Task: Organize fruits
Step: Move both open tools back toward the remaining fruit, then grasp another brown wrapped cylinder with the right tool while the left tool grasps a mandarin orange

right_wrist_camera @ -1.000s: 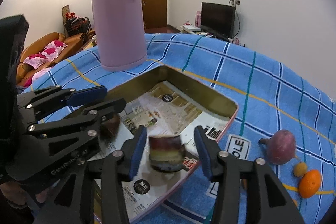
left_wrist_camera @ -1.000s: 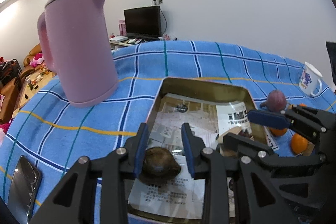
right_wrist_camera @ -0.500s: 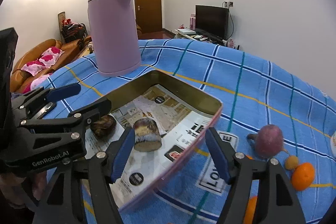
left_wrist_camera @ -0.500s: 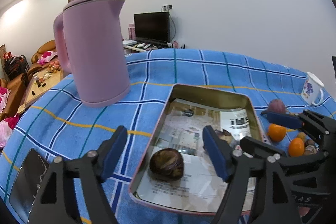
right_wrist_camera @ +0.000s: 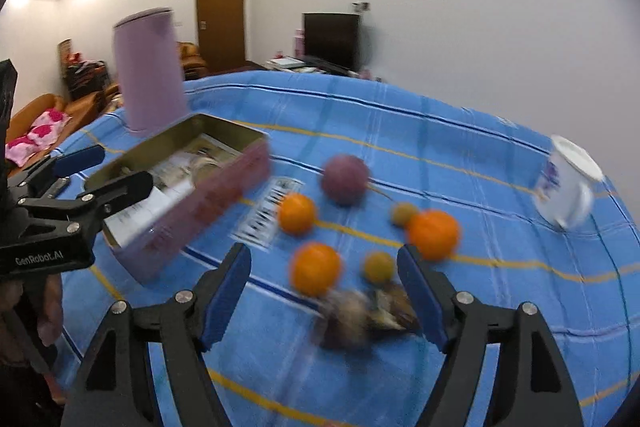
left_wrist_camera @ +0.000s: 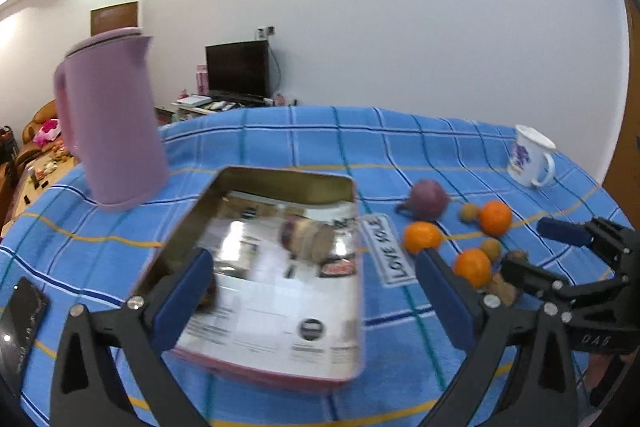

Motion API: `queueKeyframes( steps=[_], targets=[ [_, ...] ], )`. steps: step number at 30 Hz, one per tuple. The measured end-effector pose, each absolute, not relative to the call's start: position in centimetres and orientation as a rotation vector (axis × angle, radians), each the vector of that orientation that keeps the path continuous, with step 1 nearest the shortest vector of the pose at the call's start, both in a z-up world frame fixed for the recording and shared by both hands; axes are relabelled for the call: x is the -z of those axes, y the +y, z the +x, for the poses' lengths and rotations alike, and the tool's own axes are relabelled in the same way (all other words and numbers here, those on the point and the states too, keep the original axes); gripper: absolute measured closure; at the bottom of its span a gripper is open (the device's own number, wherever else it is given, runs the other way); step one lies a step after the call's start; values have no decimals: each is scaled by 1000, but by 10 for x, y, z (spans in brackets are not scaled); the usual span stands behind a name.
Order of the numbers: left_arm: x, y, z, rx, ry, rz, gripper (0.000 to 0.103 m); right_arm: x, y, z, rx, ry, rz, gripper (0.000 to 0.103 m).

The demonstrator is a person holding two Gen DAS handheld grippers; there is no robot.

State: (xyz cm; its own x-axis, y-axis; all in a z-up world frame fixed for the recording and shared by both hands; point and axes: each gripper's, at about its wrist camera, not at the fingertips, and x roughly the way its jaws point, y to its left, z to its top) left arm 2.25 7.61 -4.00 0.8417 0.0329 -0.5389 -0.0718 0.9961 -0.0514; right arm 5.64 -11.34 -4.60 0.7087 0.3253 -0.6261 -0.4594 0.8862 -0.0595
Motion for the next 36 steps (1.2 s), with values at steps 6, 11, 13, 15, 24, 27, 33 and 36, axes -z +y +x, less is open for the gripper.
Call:
queueKeyframes(
  steps=[6, 11, 13, 15, 24, 27, 33, 36],
  targets=[
    [43, 55, 23, -23, 585, -51, 0, 61, -134, 59, -405, 696, -210, 26],
    [45, 49, 25, -19, 593, -39, 0, 69, -130, 63, -432, 725, -198, 26],
    [46, 48, 26, -17, 597, -42, 0, 72, -126, 65, -433, 740, -209, 26],
    [48, 48, 27, -15, 604, -43, 0, 76, -124, 67, -434, 756, -208, 26],
    [51, 47, 29, -9, 609, -47, 0, 80, -122, 70, -385, 760, -237, 46],
    [51, 46, 30, -6, 611, -52, 0, 79, -119, 67, -401, 756, -245, 49],
    [46, 38, 31, 15, 605, -38, 0, 80, -117, 69, -409, 754, -272, 48],
    [46, 32, 32, 27, 606, -24, 0, 78, -123, 69, -417, 752, -233, 54]
  ],
)
